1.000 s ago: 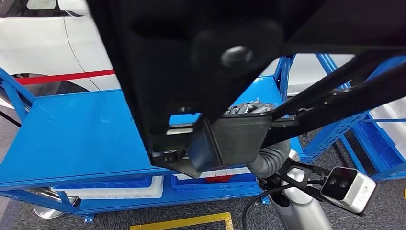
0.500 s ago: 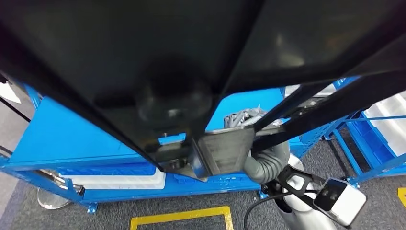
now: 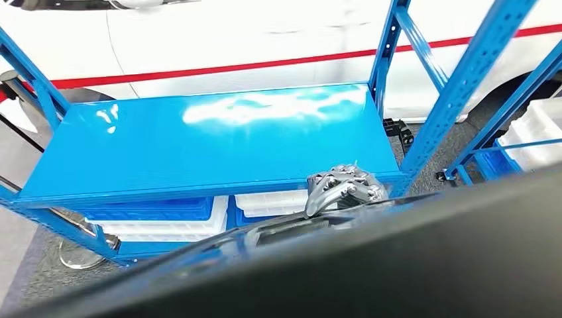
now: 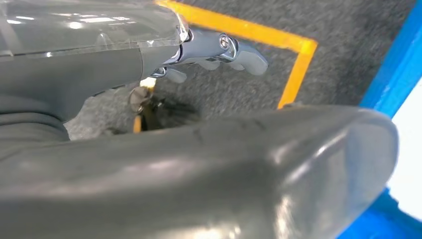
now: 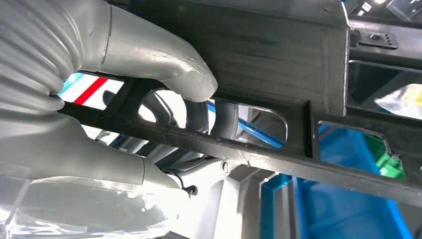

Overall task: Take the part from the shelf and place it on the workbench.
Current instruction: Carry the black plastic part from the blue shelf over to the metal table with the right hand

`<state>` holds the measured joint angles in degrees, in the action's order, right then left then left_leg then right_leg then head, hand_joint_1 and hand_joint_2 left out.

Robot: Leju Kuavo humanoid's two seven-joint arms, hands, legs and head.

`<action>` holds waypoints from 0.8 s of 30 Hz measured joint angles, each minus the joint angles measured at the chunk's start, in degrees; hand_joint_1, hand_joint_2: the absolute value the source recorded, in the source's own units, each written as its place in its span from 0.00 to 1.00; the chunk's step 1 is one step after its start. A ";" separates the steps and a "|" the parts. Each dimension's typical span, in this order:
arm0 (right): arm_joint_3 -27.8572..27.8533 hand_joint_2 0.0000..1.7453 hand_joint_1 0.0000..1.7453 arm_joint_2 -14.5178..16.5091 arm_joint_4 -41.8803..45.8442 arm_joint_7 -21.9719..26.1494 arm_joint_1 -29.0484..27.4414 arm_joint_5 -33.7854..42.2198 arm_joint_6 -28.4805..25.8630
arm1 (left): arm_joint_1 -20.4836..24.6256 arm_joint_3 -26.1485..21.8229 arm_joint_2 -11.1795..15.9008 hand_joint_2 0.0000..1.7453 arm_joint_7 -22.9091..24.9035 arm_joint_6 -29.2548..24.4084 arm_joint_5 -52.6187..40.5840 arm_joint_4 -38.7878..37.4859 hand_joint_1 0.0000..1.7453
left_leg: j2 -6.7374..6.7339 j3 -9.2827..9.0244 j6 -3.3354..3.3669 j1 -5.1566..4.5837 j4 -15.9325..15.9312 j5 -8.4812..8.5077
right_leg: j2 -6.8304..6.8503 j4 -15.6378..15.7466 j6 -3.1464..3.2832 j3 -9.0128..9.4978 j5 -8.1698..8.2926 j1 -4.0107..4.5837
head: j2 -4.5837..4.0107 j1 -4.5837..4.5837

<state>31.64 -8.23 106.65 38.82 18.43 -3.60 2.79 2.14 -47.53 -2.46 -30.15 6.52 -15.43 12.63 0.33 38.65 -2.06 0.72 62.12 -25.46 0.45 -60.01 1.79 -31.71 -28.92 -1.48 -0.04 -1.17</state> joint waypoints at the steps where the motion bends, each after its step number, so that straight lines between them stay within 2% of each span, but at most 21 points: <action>1: 0.01 1.00 0.99 -0.01 0.13 0.26 -0.11 -0.49 -0.27 | -0.04 -0.01 -0.04 0.00 -0.02 0.02 -0.13 0.00 0.00 | -0.06 1.16 -0.15 0.06 3.19 -2.56 | 0.15 0.00 0.27 -0.46 0.39 0.12 | -0.01 -0.02; 2: 0.01 1.00 0.99 -0.01 0.25 0.49 -0.29 -0.91 -0.56 | -0.03 -0.01 -0.05 0.00 -0.03 0.03 -0.27 0.00 0.00 | -0.08 2.39 -0.26 0.10 6.94 -4.94 | 0.27 -0.03 0.44 -0.95 0.76 0.29 | -0.01 -0.02; 3: 0.01 1.00 0.99 -0.01 0.32 0.66 -0.54 -1.29 -0.82 | -0.02 -0.01 -0.05 0.00 -0.03 0.03 -0.35 0.00 0.00 | -0.09 3.26 -0.30 0.11 10.20 -6.51 | 0.36 -0.06 0.54 -1.42 1.09 0.49 | -0.01 -0.02; 4: 0.01 1.00 0.99 -0.01 0.38 0.76 -0.81 -1.65 -1.06 | -0.03 -0.01 -0.05 0.00 -0.02 0.04 -0.46 0.00 0.00 | -0.08 3.34 -0.23 0.07 12.02 -7.05 | 0.41 -0.10 0.62 -1.86 1.39 0.69 | -0.01 -0.02; 5: 0.01 1.00 0.99 -0.01 0.47 0.80 -1.07 -1.92 -1.26 | -0.04 -0.01 -0.05 0.00 -0.02 0.04 -0.58 0.00 0.00 | -0.08 2.35 -0.04 0.00 11.76 -6.55 | 0.42 -0.14 0.65 -2.20 1.64 0.87 | 0.00 -0.03; 6: 0.01 1.00 0.99 -0.01 0.60 0.80 -1.26 -2.16 -1.46 | -0.04 -0.01 -0.05 0.00 -0.02 0.08 -0.68 0.00 0.00 | -0.08 0.24 0.30 -0.14 9.29 -5.30 | 0.42 -0.17 0.67 -2.41 1.83 1.02 | 0.00 -0.03; 8: 0.01 1.00 0.99 -0.01 0.99 0.81 -1.44 -2.59 -1.75 | 0.09 -0.01 0.07 0.00 -0.02 0.15 -0.86 0.01 0.00 | -0.19 -5.30 1.43 -0.66 1.41 -3.06 | 0.46 -0.17 0.55 -2.58 2.16 1.26 | 0.00 -0.01; 9: 0.01 1.00 0.99 -0.01 1.14 0.81 -1.48 -2.76 -1.82 | 0.18 -0.01 0.16 0.00 -0.05 0.21 -0.91 0.01 0.00 | -0.34 -7.24 1.91 -0.95 -1.61 -2.43 | 0.51 -0.12 0.36 -2.58 2.35 1.26 | 0.00 0.00; 10: 0.02 1.00 0.99 0.00 1.25 0.81 -1.52 -2.88 -1.85 | 0.24 -0.03 0.26 0.00 -0.08 0.24 -0.93 0.01 0.00 | -0.48 -8.21 2.32 -1.25 -3.42 -2.30 | 0.56 -0.04 0.09 -2.59 2.56 1.15 | 0.00 0.00; 13: 0.02 1.00 0.99 0.00 1.54 0.81 -1.62 -2.96 -1.85 | 0.27 -0.20 0.36 0.00 -0.13 0.26 -0.92 0.01 0.00 | -0.71 -8.61 3.08 -1.45 -5.36 -1.47 | 0.56 0.39 -0.92 -2.45 3.05 0.90 | 0.00 -0.07; 14: 0.01 1.00 0.99 -0.01 1.66 0.80 -1.64 -2.97 -1.85 | 0.29 -0.28 0.36 0.00 -0.13 0.25 -0.92 0.01 0.00 | -0.76 -8.90 3.35 -1.26 -6.14 -0.92 | 0.42 -0.09 -1.19 -2.66 2.54 0.95 | 0.00 -0.14; 15: 0.00 1.00 0.99 -0.01 1.76 0.80 -1.66 -2.97 -1.85 | 0.31 -0.36 0.33 0.00 -0.13 0.25 -0.92 0.00 0.00 | -0.80 -9.12 3.56 -1.05 -6.90 -0.33 | 0.22 -1.57 -1.44 -3.32 1.39 0.98 | 0.00 -0.20; 16: -0.01 1.00 0.99 -0.01 1.78 0.80 -1.72 -2.98 -1.85 | 0.33 -0.42 0.30 0.00 -0.13 0.25 -0.92 0.00 0.00 | -0.83 -9.13 3.64 -0.90 -7.22 0.06 | 0.01 -4.37 -1.65 -4.62 -0.37 0.90 | 0.00 -0.26; 18: -0.01 1.00 0.99 -0.01 1.77 0.80 -1.95 -2.98 -1.88 | 0.30 -0.48 0.26 0.00 -0.11 0.27 -0.92 0.00 0.00 | -0.81 -8.52 3.72 -0.85 -7.05 0.34 | -0.20 -11.38 -2.15 -7.89 -3.78 0.67 | 0.00 -0.32; 19: 0.00 1.00 0.99 -0.02 1.76 0.80 -2.08 -2.98 -1.90 | 0.25 -0.49 0.23 0.00 -0.10 0.27 -0.92 0.00 0.00 | -0.81 -8.21 3.66 -0.81 -6.77 0.34 | -0.22 -13.59 -2.43 -8.86 -4.30 0.51 | 0.00 -0.32; 20: 0.01 1.00 0.99 -0.02 1.76 0.80 -2.16 -2.98 -1.92 | 0.23 -0.51 0.20 0.00 -0.09 0.27 -0.92 0.00 0.00 | -0.79 -7.94 3.56 -0.72 -6.43 0.29 | -0.21 -13.75 -2.68 -8.82 -3.71 0.34 | 0.00 -0.32; 21: 0.01 1.00 0.99 -0.03 1.76 0.80 -2.20 -2.98 -1.94 | 0.23 -0.52 0.16 0.00 -0.08 0.27 -0.92 0.00 0.00 | -0.75 -7.70 3.38 -0.58 -5.99 0.18 | -0.21 -11.78 -2.92 -7.70 -2.22 0.16 | 0.00 -0.31; 22: 0.01 1.00 0.99 -0.03 1.76 0.80 -2.21 -2.97 -1.95 | 0.25 -0.52 0.12 0.00 -0.08 0.27 -0.92 0.00 0.00 | -0.68 -7.44 3.09 -0.44 -5.41 -0.03 | -0.21 -8.26 -3.14 -5.80 -0.33 -0.08 | 0.00 -0.31; 23: 0.01 1.00 0.99 -0.03 1.76 0.80 -2.20 -2.97 -1.96 | 0.29 -0.53 0.09 0.00 -0.08 0.28 -0.92 0.01 0.00 | -0.61 -7.06 2.69 -0.41 -4.72 -0.31 | -0.29 -4.88 -3.18 -4.04 0.86 -0.14 | -0.01 -0.29; 24: 0.00 1.00 0.99 -0.03 1.76 0.81 -2.18 -2.95 -1.98 | 0.32 -0.54 0.08 0.00 -0.08 0.27 -0.91 0.01 0.00 | -0.52 -6.64 2.28 -0.43 -4.06 -0.59 | -0.42 -2.37 -2.92 -2.87 1.61 -0.17 | -0.01 -0.33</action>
<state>31.64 -8.26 108.41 39.64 16.25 -6.55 0.81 2.46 -48.07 -2.38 -30.23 6.79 -16.34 12.64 -0.19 32.01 0.22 0.29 58.06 -26.05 0.03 -62.38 -1.13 -34.58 -27.32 -1.65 -0.05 -1.50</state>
